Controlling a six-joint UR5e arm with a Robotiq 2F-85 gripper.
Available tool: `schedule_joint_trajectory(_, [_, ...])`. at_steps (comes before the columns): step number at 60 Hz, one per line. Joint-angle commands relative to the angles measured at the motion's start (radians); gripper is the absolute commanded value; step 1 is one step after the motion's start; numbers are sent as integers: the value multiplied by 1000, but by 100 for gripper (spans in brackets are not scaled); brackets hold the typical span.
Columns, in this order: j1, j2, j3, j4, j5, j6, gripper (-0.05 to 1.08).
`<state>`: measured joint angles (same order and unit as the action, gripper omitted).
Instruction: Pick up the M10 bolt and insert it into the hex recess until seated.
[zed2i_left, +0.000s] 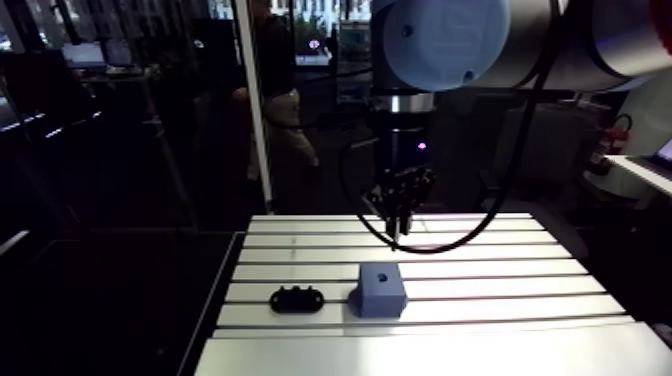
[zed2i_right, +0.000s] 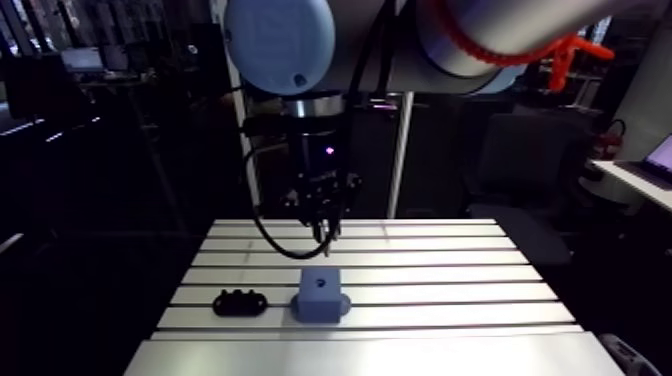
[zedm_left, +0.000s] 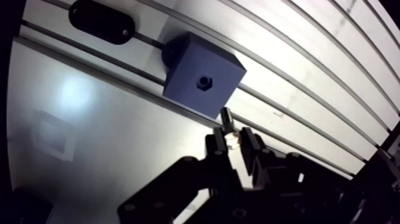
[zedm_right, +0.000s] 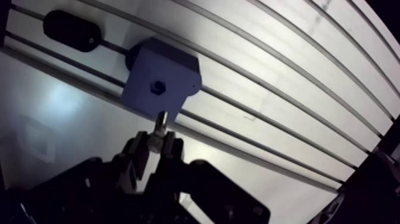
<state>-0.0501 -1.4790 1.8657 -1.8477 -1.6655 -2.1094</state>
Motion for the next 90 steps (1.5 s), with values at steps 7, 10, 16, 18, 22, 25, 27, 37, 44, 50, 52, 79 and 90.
schedule_joint_trajectory(7, [1, 10, 1, 7, -3, 2, 108])
schedule_joint_trajectory(10, [1, 17, 0, 12, -3, 1, 108])
schedule_joint_trajectory(16, [2, 19, 0, 31, -1, 5, 108])
schedule_joint_trajectory(18, [2, 19, 0, 31, -1, 5, 108])
schedule_joint_trajectory(22, [6, 21, 0, 34, -1, 8, 108])
schedule_joint_trajectory(25, [6, 21, 0, 34, -1, 8, 108])
schedule_joint_trajectory(27, [7, 24, -1, 35, -1, 8, 108])
schedule_joint_trajectory(37, [9, 30, -5, 46, -3, 10, 108])
schedule_joint_trajectory(44, [10, 33, -7, 46, -3, 10, 108])
schedule_joint_trajectory(50, [10, 37, -9, 45, -3, 12, 108])
schedule_joint_trajectory(52, [10, 44, -10, 46, -1, 13, 108])
schedule_joint_trajectory(79, [13, 68, -16, 40, -1, 15, 108])
schedule_joint_trajectory(90, [20, 84, -28, 40, 3, 15, 108])
